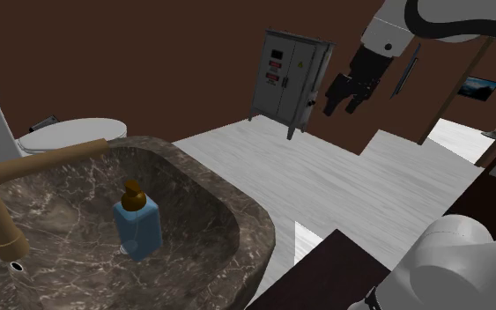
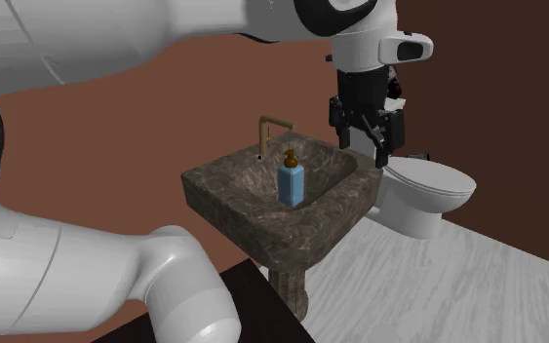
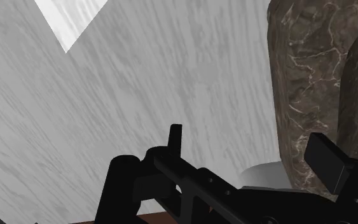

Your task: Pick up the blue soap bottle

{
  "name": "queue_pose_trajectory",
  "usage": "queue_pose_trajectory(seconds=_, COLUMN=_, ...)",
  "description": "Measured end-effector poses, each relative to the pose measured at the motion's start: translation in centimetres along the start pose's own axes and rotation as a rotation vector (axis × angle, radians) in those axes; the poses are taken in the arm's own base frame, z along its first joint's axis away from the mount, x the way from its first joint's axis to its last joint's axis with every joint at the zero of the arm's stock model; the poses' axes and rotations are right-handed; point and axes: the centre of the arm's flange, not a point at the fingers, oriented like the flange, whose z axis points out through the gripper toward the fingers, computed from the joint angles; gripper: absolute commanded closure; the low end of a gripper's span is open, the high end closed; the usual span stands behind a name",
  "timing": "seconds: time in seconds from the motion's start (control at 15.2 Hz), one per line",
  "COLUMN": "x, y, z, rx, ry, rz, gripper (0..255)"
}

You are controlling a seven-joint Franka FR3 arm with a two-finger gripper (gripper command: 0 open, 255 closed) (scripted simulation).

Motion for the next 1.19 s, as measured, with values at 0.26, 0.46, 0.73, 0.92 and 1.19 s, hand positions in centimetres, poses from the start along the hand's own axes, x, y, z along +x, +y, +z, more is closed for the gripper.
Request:
queue_pose_trajectory(seconds=0.26, x=0.5, y=-2.5, z=1.1, rx=0.001, ry=-0.001, rz=-0.001, gripper=0)
queue_pose_trajectory(seconds=0.46, x=1.5, y=-5.7, z=2.6, rx=0.004, ry=-0.003, rz=-0.003, gripper=0)
queue_pose_trajectory(seconds=0.73, x=2.2, y=-10.5, z=4.8, rx=0.006, ry=-0.005, rz=-0.004, gripper=0)
queue_pose_trajectory(seconds=0.92, x=2.9, y=-14.3, z=6.1, rx=0.009, ry=-0.006, rz=-0.005, gripper=0)
queue_pose_trajectory(seconds=1.19, x=3.9, y=-18.5, z=8.2, rx=0.012, ry=-0.008, rz=-0.006, gripper=0)
